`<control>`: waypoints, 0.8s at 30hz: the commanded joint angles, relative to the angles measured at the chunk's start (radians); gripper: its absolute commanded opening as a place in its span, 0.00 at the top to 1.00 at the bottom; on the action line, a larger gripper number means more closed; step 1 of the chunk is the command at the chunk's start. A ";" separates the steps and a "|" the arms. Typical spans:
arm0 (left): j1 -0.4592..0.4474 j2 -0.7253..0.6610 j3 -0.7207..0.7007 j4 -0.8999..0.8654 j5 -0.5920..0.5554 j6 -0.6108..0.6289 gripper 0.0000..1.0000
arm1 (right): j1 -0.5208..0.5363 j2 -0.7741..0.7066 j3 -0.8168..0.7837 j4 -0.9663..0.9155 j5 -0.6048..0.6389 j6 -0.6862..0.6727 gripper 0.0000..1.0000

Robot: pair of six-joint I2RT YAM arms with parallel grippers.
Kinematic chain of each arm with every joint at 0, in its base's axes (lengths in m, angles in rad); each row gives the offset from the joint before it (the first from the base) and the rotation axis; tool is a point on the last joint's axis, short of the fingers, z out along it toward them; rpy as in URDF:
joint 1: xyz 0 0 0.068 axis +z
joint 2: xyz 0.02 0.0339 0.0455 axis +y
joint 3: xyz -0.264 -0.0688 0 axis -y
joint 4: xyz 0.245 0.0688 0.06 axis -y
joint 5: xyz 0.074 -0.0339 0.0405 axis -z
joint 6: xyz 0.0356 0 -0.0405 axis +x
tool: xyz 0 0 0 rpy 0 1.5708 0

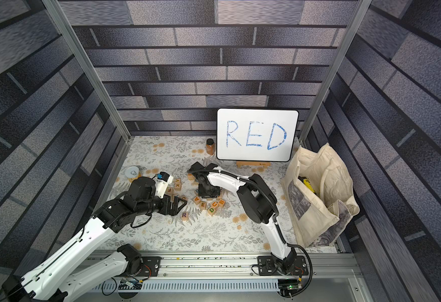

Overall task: Assemble the uppercase word "red" with letter blocks
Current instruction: Pick up the letter block from the center of the board.

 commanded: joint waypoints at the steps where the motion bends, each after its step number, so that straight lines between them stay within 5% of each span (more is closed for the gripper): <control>1: 0.008 -0.024 0.010 -0.004 0.017 0.006 0.00 | -0.007 -0.044 0.016 -0.057 0.021 0.021 0.79; 24: -0.018 -0.071 -0.054 -0.003 -0.003 -0.075 0.00 | 0.012 -0.270 -0.111 -0.063 0.027 0.101 0.82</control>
